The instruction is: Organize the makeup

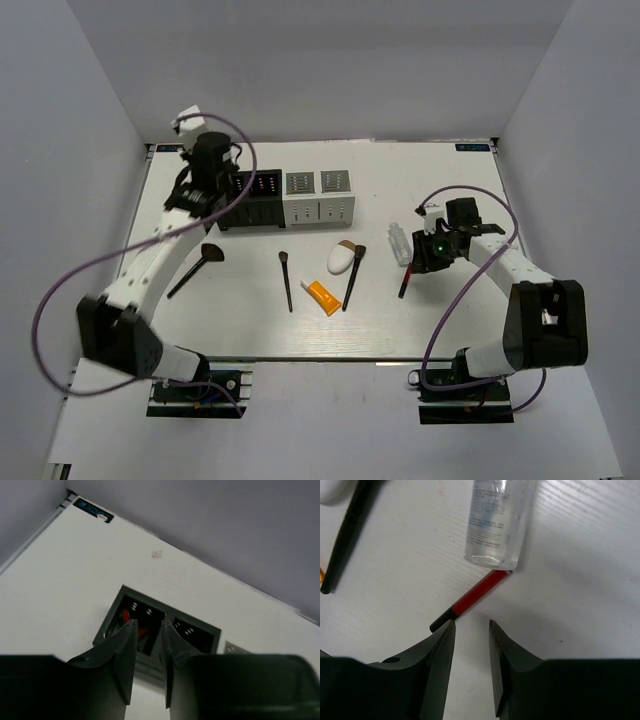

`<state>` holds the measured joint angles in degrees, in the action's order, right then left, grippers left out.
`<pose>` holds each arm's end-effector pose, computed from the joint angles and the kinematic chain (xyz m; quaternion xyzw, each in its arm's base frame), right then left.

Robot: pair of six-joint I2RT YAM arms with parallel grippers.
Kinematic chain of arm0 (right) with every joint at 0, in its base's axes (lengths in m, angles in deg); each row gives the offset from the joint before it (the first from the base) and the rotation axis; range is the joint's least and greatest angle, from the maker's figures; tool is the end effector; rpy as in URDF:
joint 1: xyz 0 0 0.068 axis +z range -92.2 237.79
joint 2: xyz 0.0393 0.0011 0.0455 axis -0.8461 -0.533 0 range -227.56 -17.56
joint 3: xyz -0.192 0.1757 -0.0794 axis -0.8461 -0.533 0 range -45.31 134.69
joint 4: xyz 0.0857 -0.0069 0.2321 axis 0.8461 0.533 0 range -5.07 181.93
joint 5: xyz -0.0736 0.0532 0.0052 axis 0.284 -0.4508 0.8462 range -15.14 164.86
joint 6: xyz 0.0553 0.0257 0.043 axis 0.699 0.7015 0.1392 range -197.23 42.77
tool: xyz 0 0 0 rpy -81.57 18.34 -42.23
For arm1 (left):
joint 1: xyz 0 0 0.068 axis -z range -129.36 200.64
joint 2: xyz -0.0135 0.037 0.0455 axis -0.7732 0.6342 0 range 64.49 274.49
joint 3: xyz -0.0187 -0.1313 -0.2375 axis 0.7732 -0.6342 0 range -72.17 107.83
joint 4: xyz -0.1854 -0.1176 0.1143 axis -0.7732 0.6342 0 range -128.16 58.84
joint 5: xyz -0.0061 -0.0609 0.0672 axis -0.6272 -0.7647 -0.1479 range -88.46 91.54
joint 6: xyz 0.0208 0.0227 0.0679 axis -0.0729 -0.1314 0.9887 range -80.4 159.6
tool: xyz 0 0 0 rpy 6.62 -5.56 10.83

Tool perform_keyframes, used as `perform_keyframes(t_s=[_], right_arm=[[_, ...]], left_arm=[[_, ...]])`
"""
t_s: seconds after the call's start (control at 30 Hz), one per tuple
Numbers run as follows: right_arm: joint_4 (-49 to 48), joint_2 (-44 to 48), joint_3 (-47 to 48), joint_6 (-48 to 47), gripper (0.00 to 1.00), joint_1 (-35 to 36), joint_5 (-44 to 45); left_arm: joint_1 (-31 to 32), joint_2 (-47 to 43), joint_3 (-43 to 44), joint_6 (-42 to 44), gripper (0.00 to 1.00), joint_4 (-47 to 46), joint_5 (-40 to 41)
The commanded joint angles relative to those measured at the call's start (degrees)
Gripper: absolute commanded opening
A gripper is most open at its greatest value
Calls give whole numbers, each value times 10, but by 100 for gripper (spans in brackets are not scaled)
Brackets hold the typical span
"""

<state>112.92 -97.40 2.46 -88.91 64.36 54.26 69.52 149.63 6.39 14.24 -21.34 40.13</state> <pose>0.2624 0.0524 0.1863 -0.1963 0.9312 0.1613 0.2616 0.3401 -0.0751 0.3601 -0.2258 0.7773 0.0607 0.5840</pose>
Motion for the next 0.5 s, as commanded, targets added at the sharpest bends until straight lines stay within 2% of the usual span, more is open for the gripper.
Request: perform_keyframes(t_s=[0.0,0.07,0.1,0.27,0.47], right_arm=[[29,-25,31,41,38,13,42],[33,-33,33,61,38,20,49],[31,-36,34,68,38,26,51],[22,-55,42,131,42,46,81],[-3,-79,40,201,45,64,159]], left_arm=[[7,-120,-81,-42,39,42,-77],[7,-196,-138,-57,51,67,-88],[7,-218,-152,-78,52,80,-85],[7,-330,-202,-103,53,160,-80],[7,-401,-217,-145,55,230,-54]])
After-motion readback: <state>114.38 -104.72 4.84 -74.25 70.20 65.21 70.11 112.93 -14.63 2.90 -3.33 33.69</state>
